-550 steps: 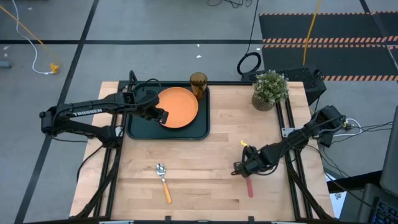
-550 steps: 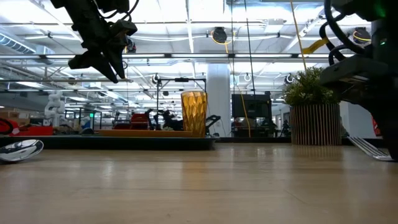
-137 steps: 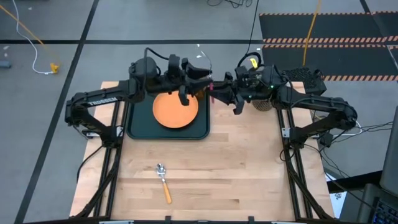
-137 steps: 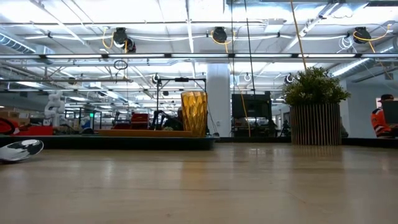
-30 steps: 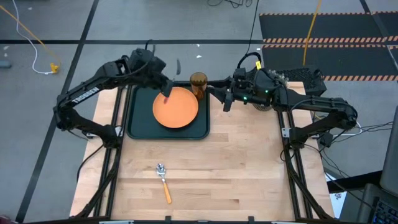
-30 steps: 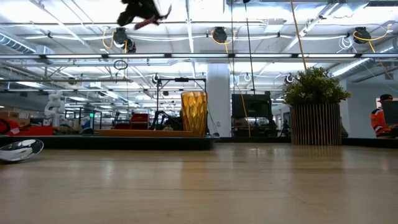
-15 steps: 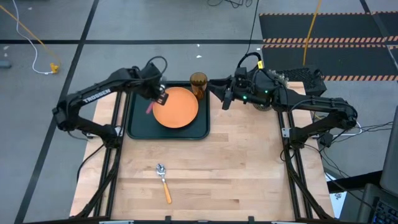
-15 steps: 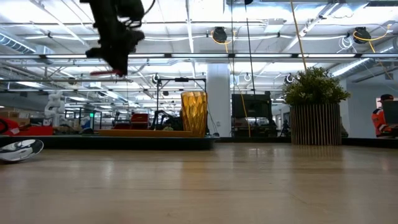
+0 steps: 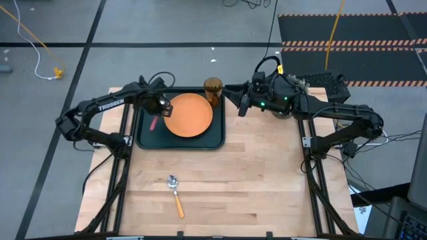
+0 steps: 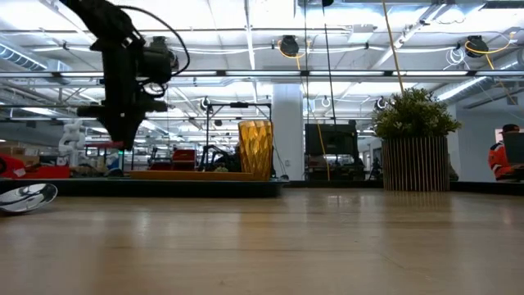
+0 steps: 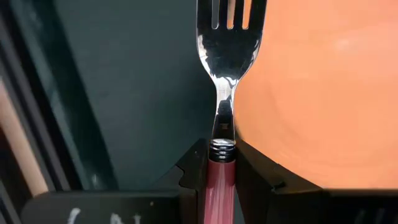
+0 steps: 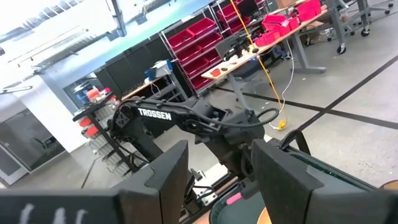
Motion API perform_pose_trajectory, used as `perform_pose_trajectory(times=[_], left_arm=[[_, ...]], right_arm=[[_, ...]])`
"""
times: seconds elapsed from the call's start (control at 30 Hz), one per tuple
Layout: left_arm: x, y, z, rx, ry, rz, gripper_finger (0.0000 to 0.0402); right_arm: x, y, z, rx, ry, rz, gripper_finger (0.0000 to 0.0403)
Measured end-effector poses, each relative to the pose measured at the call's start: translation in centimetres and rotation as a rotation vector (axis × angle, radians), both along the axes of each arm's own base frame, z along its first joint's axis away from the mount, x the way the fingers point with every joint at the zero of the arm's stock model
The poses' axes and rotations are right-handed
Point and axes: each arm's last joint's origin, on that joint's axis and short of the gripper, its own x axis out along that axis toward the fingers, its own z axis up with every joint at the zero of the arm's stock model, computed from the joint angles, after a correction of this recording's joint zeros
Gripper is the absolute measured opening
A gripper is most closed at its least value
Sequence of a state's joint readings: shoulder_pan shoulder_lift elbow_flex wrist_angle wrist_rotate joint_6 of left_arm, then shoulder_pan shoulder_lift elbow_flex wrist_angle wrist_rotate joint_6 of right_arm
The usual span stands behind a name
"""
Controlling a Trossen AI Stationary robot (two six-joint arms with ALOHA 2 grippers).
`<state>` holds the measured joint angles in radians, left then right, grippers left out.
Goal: Pick and place plate/cup/fork/spoon on tray
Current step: Put the pink fork on the black serving tray to the left of the orange plate
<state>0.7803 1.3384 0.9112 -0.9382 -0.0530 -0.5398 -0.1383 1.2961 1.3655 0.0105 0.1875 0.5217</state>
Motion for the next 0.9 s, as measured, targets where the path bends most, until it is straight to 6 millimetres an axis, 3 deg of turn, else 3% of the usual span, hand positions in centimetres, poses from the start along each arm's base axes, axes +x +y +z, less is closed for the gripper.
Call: perform_pose_trajectory(times=[0.33, 0.9], left_arm=[[-1.1, 0.5, -2.1, -0.003, -0.026, 0.164, 0.0064], [-1.9, -0.6, -5.9, 0.000, -0.051, 0.298, 0.0065]], right_arm=[[-0.1, -0.3, 0.0, -0.040, 0.015, -0.033, 0.0171], [-0.3, -1.5, 0.0, -0.094, 0.036, -0.070, 0.0171]])
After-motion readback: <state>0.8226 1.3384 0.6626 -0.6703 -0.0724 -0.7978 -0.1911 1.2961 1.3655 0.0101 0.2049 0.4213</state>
